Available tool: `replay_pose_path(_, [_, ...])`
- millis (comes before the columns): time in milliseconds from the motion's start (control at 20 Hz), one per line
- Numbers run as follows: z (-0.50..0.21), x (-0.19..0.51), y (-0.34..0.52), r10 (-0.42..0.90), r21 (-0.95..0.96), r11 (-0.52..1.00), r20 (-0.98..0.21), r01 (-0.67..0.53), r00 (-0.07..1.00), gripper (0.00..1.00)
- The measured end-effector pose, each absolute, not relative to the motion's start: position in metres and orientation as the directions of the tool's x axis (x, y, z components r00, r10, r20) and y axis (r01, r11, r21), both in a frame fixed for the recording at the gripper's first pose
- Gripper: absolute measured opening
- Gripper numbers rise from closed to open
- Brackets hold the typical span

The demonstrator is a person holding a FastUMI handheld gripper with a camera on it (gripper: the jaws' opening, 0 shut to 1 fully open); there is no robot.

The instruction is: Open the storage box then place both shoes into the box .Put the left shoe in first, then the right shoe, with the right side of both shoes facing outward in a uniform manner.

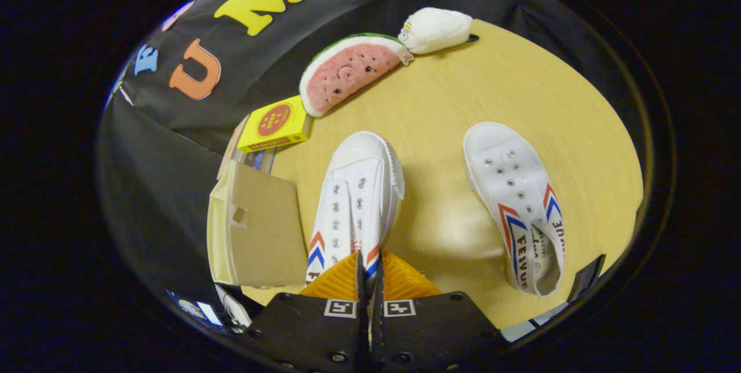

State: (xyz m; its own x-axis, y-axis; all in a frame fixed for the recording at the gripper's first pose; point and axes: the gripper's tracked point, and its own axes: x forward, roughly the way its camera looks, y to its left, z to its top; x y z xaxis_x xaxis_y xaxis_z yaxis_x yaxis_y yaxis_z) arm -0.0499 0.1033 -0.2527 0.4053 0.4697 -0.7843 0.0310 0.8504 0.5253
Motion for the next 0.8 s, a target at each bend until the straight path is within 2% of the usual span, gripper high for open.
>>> replay_pose_path(400, [-0.127,-0.027,0.218,0.497,0.506,0.853,-0.713,-0.128,0.494,0.02])
replay_pose_path(800, [-0.124,-0.027,0.364,0.568,0.507,0.823,-0.713,-0.256,0.412,0.02])
